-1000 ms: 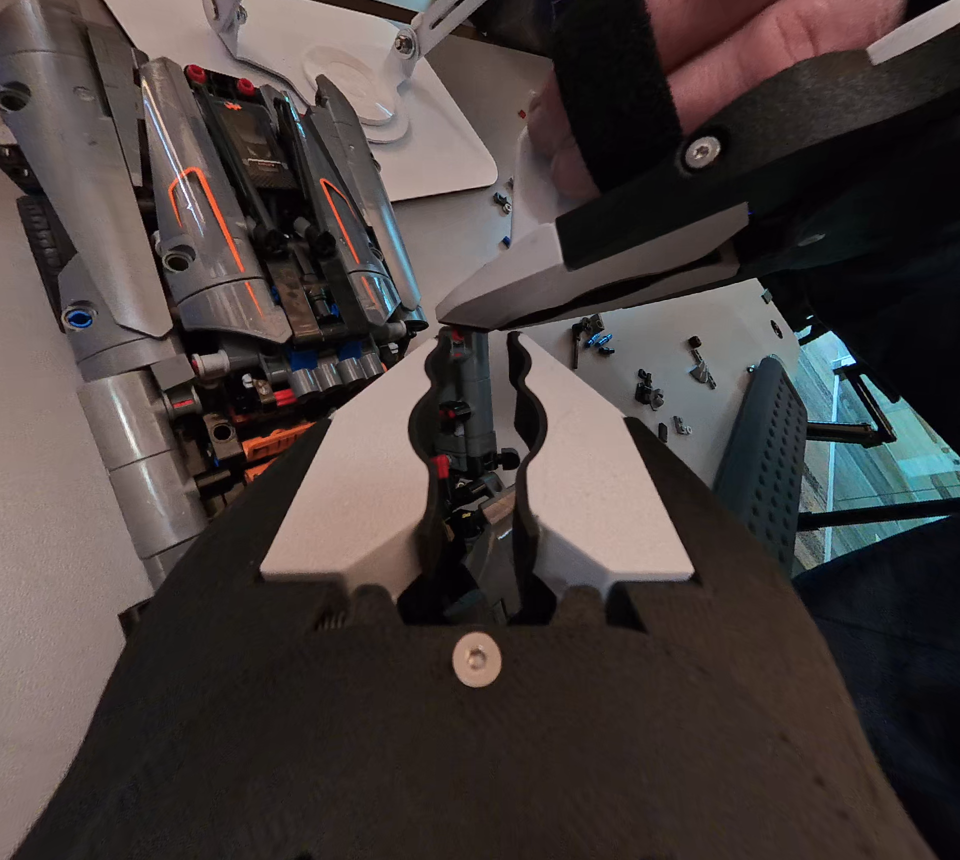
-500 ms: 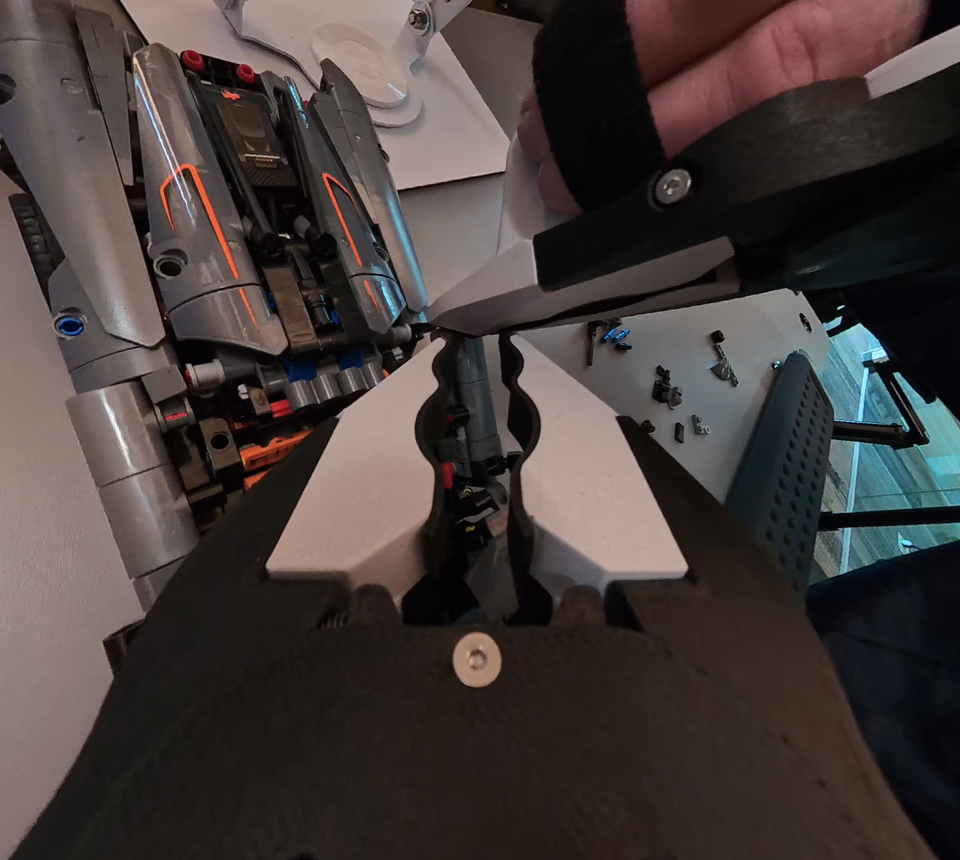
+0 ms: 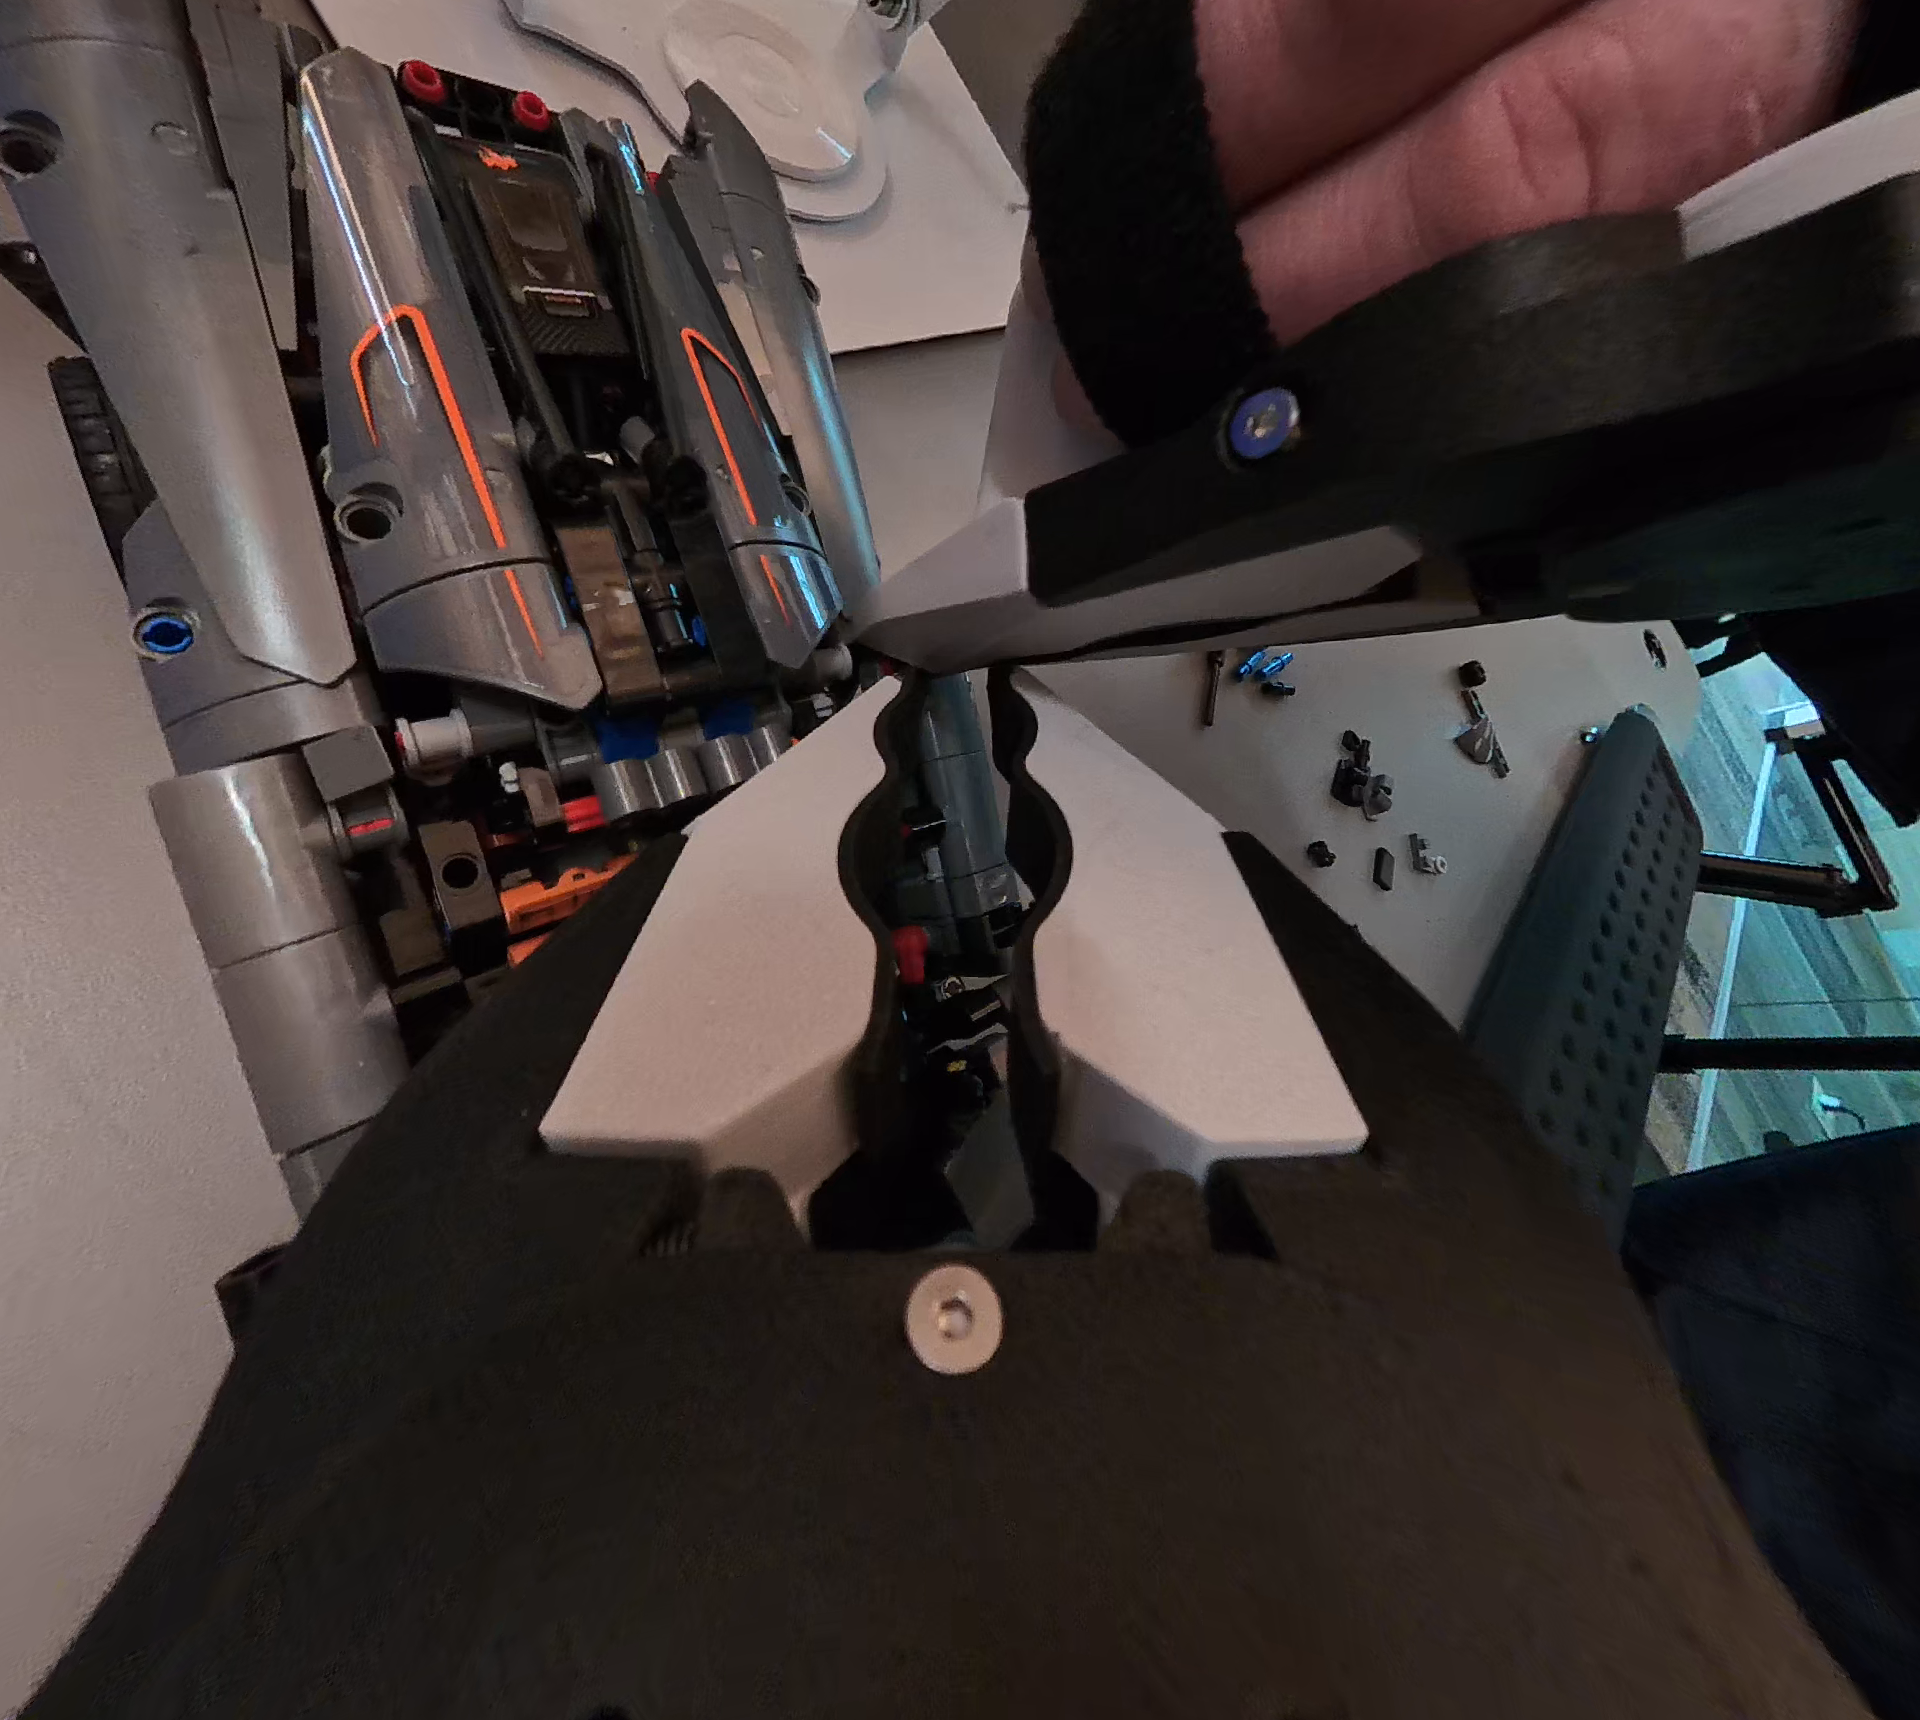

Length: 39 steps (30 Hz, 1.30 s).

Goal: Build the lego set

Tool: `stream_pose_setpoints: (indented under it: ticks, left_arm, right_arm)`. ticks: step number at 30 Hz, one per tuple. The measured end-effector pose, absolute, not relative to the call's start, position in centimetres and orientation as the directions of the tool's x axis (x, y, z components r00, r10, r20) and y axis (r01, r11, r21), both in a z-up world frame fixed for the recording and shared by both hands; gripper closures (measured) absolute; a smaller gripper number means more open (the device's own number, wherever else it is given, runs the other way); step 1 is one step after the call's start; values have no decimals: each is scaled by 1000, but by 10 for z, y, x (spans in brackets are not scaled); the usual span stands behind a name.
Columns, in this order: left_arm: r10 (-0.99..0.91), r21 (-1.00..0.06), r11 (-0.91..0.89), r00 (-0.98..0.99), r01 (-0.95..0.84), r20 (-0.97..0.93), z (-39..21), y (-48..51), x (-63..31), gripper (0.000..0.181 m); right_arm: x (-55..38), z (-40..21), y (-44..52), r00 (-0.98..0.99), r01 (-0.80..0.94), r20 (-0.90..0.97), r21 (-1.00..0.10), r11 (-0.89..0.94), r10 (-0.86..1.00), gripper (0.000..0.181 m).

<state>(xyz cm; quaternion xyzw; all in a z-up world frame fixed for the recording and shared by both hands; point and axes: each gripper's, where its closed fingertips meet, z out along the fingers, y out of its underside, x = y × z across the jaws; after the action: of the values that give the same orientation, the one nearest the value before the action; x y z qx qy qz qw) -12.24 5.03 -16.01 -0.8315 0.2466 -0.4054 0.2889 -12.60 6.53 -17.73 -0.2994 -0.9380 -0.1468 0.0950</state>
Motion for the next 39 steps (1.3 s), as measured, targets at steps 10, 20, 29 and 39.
stream_pose_setpoints:
  ticks: [10, 20, 29, 39]
  left_arm:
    - [-646, -681, -708, 559, -185, 520, -161, 50, -123, 174]
    - [-652, -680, -708, 546, -190, 527, -161, 49, -122, 177]
    - [-650, -693, -703, 543, -162, 532, -156, 51, -123, 176]
    - [-659, -706, -686, 563, -179, 498, -157, 52, -121, 179]
  right_arm:
    - [-127, -177, 65, -791, 606, 263, 213, 767, 552, 176]
    - [-127, -177, 66, -782, 617, 265, 206, 759, 563, 176]
    - [-127, -175, 66, -774, 627, 268, 195, 755, 573, 176]
    - [-126, -177, 67, -760, 645, 260, 192, 740, 595, 176]
